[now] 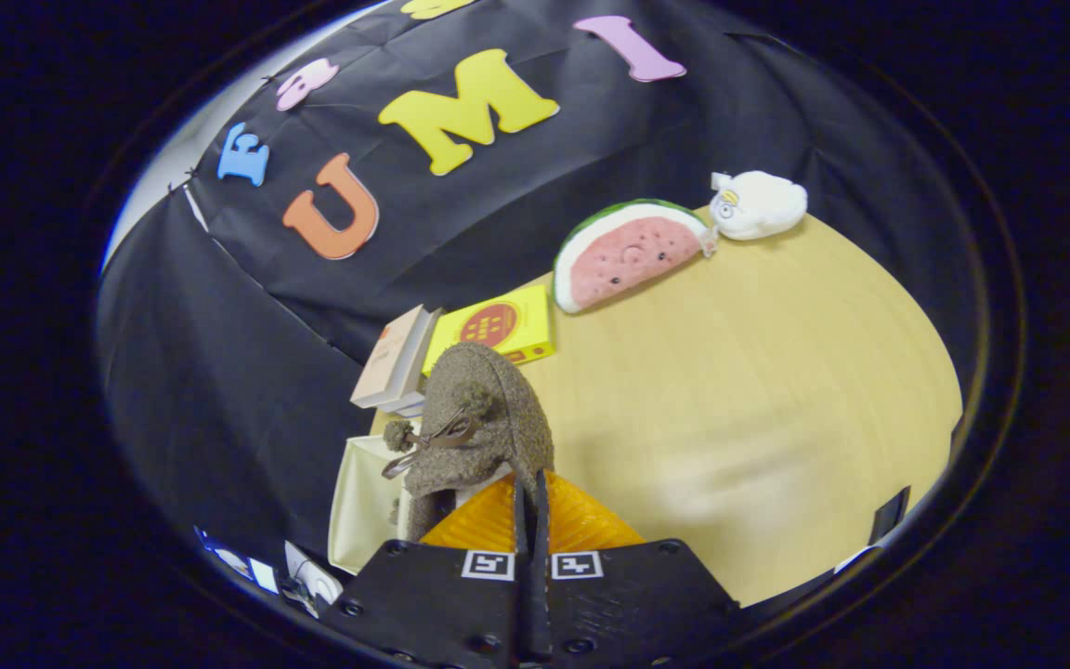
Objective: Open the storage box then place both shoes into the box .Put the left shoe in first, then the right shoe, with the right side of both shoes facing outward in a uniform manner.
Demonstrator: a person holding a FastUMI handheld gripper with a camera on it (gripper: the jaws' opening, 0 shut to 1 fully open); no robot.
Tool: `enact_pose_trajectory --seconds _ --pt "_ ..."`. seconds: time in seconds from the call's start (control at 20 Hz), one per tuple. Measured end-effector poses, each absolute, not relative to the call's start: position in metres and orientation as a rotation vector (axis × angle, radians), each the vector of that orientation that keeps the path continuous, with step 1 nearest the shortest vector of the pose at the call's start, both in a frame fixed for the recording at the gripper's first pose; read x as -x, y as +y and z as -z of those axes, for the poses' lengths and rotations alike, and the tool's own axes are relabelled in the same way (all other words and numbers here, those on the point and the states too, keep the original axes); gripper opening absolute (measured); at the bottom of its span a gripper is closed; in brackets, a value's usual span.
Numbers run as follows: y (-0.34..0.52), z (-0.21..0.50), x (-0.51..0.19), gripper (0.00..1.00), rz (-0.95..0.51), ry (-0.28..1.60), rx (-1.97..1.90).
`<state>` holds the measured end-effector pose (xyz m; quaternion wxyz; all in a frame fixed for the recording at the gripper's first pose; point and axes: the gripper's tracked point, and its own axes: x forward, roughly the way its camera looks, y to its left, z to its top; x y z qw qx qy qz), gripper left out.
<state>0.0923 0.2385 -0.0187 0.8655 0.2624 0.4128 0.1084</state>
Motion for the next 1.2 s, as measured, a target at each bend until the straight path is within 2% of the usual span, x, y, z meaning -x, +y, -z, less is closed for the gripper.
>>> enact_pose_trajectory --seconds 0.15,0.4,0.75,0.9,1.1,1.2 --pt "0.309 0.01 -0.097 0.0 -0.243 0.864 -0.555" --pt "0.382 0.024 -0.1 0.0 -0.159 0.877 -0.514" --pt "0.401 0.069 -0.093 0.0 -0.036 0.902 -0.403" --pt "0.404 0.073 -0.092 0.03 -0.035 0.908 -0.383" --pt "0.409 0.075 -0.086 0.19 -0.106 0.913 -0.393" --pt "0.41 0.069 -0.078 0.31 -0.137 0.908 -0.415"
